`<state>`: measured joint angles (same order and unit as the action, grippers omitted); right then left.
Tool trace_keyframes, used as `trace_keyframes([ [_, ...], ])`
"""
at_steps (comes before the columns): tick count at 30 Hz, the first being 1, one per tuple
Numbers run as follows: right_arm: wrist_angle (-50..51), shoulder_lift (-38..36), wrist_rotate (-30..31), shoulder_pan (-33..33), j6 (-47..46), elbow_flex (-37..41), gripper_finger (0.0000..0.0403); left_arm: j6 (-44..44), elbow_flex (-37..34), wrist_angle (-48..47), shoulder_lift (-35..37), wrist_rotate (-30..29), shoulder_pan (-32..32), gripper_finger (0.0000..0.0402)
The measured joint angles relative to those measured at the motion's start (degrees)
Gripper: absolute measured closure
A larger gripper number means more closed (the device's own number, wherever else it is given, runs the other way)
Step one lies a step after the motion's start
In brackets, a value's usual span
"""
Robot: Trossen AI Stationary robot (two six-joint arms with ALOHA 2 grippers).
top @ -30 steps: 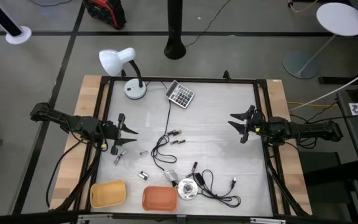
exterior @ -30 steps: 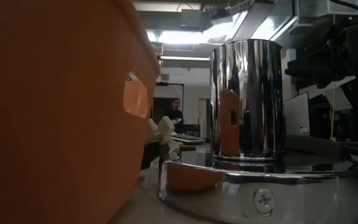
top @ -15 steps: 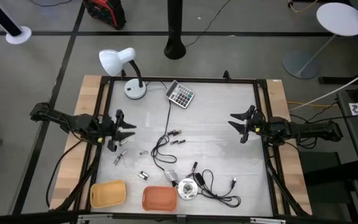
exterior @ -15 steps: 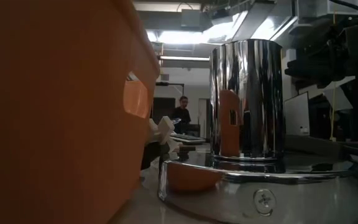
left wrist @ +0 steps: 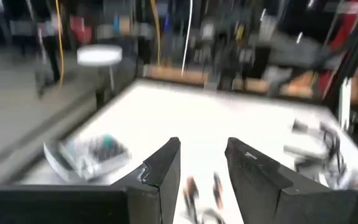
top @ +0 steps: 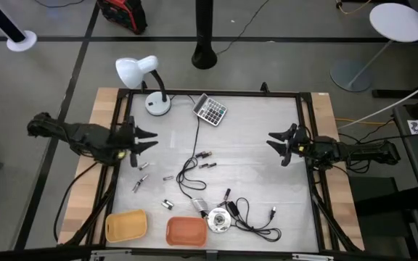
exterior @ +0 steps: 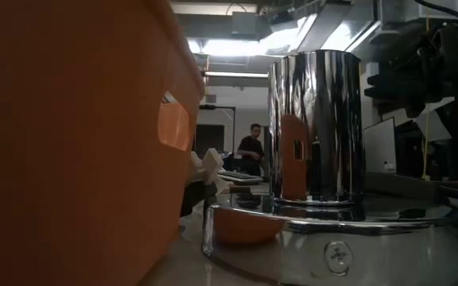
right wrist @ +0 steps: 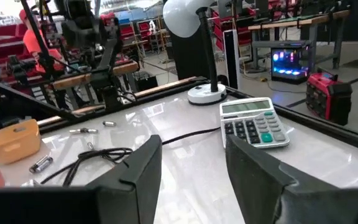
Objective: Sort batteries
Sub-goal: Put the white battery into the yellow bin
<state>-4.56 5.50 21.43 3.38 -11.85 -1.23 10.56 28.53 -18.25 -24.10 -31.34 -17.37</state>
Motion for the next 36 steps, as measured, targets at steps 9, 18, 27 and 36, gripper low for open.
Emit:
trace_keyframes([
  [9,-2.5,0.8,-1.5,0.0,2.3,-3.2,0.023,24.6,3.6,-22.2,-15.8,8.7,0.0,0.0279],
  [18,-3.1,6.2,-1.5,0.0,3.3,-4.4,0.023,40.6,3.6,-34.3,-24.9,19.1,0.0,0.0279],
  [27,-6.2,11.8,-1.5,0.0,3.4,-4.4,0.023,46.7,3.6,-39.4,-31.5,22.6,0.0,0.0279],
  [36,-6.0,13.5,-1.5,0.0,3.4,-4.4,0.023,46.7,3.6,-39.2,-39.0,22.6,0.0,0.0279],
])
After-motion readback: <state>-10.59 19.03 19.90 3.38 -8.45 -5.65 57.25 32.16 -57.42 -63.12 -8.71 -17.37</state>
